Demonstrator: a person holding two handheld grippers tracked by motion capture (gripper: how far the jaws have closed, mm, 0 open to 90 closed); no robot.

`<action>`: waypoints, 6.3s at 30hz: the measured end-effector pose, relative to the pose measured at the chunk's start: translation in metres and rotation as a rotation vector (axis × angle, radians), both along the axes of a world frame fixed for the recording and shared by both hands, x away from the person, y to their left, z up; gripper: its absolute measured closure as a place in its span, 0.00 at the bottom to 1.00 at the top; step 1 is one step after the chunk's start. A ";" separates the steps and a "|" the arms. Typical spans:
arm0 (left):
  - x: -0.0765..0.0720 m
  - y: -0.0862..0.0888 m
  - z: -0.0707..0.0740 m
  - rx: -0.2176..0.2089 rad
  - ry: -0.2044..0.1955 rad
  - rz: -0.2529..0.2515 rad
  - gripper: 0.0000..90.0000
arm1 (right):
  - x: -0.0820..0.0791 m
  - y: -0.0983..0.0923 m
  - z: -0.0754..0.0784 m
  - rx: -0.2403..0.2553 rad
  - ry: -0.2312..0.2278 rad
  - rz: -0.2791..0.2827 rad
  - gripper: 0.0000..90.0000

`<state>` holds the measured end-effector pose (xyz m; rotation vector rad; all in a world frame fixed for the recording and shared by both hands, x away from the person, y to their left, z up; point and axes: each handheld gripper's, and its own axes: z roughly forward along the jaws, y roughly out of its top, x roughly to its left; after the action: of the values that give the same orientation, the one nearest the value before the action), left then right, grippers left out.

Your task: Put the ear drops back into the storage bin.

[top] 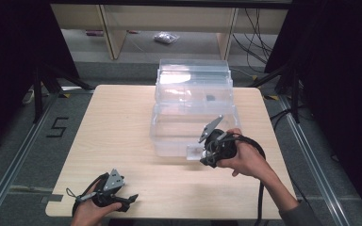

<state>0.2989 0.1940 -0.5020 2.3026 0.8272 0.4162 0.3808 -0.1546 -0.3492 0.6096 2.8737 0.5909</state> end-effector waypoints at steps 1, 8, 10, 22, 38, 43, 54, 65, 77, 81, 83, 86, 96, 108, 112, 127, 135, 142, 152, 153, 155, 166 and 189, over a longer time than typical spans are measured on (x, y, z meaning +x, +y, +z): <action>0.000 0.000 0.000 -0.003 -0.001 0.003 0.19 | 0.003 -0.002 0.004 -0.001 -0.003 0.006 0.67; -0.001 -0.002 -0.001 -0.029 -0.006 0.023 0.19 | 0.021 -0.014 0.027 -0.008 -0.006 -0.047 0.67; -0.001 -0.002 -0.002 -0.029 -0.005 0.023 0.19 | 0.022 -0.015 0.029 -0.012 -0.007 -0.057 0.67; 0.000 -0.002 -0.002 -0.032 0.002 0.032 0.19 | 0.068 -0.029 0.026 -0.057 0.023 -0.153 0.67; 0.000 -0.002 -0.002 -0.034 0.003 0.031 0.19 | 0.118 -0.043 -0.011 -0.099 0.101 -0.266 0.67; 0.000 -0.001 -0.001 -0.018 0.003 0.008 0.19 | 0.126 -0.044 -0.019 -0.117 0.115 -0.282 0.67; 0.000 -0.001 -0.002 -0.023 -0.001 0.020 0.19 | 0.138 -0.047 -0.043 -0.142 0.155 -0.309 0.67; 0.000 -0.001 -0.001 -0.027 0.002 0.013 0.19 | 0.149 -0.045 -0.058 -0.167 0.218 -0.385 0.67; 0.000 0.000 -0.001 -0.010 0.002 0.002 0.19 | 0.150 -0.042 -0.070 -0.198 0.245 -0.422 0.67; 0.000 -0.001 -0.001 -0.018 0.000 0.008 0.19 | 0.152 -0.043 -0.073 -0.193 0.244 -0.403 0.67; 0.000 -0.002 -0.002 -0.031 -0.002 0.020 0.19 | 0.152 -0.043 -0.073 -0.200 0.241 -0.400 0.67; 0.000 -0.002 -0.002 -0.032 -0.003 0.020 0.19 | 0.153 -0.044 -0.075 -0.212 0.238 -0.402 0.67; 0.000 -0.002 -0.002 -0.032 -0.003 0.019 0.19 | 0.153 -0.046 -0.076 -0.218 0.255 -0.416 0.67; 0.000 -0.001 -0.001 -0.019 0.003 0.006 0.19 | 0.156 -0.046 -0.082 -0.254 0.249 -0.384 0.67; 0.000 0.000 0.000 -0.016 -0.001 0.006 0.19 | 0.154 -0.046 -0.080 -0.225 0.260 -0.380 0.66; 0.000 0.000 0.000 -0.013 0.000 0.005 0.19 | 0.147 -0.053 -0.060 -0.201 0.249 -0.429 0.64; 0.000 -0.002 -0.002 -0.035 0.002 0.031 0.19 | 0.144 -0.053 -0.046 -0.166 0.227 -0.439 0.56; 0.000 -0.002 -0.002 -0.031 0.001 0.027 0.19 | 0.143 -0.055 -0.040 -0.126 0.199 -0.420 0.48; 0.000 -0.002 -0.003 -0.032 0.003 0.031 0.19 | 0.133 -0.059 -0.027 -0.068 0.146 -0.427 0.42; 0.000 -0.002 -0.002 -0.033 0.004 0.028 0.19 | 0.132 -0.059 -0.026 -0.068 0.143 -0.424 0.41; 0.000 -0.001 -0.002 -0.025 -0.003 0.023 0.19 | 0.130 -0.060 -0.024 -0.059 0.141 -0.418 0.41; 0.001 0.000 -0.001 -0.005 0.002 0.007 0.19 | 0.114 -0.057 -0.009 -0.021 0.113 -0.383 0.39; 0.001 0.000 -0.001 0.000 0.003 0.008 0.19 | 0.074 -0.063 0.006 0.124 0.028 -0.372 0.25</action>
<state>0.3003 0.1943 -0.5029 2.3007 0.8384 0.4168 0.4545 -0.2178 -0.3430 1.1440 2.6580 0.7044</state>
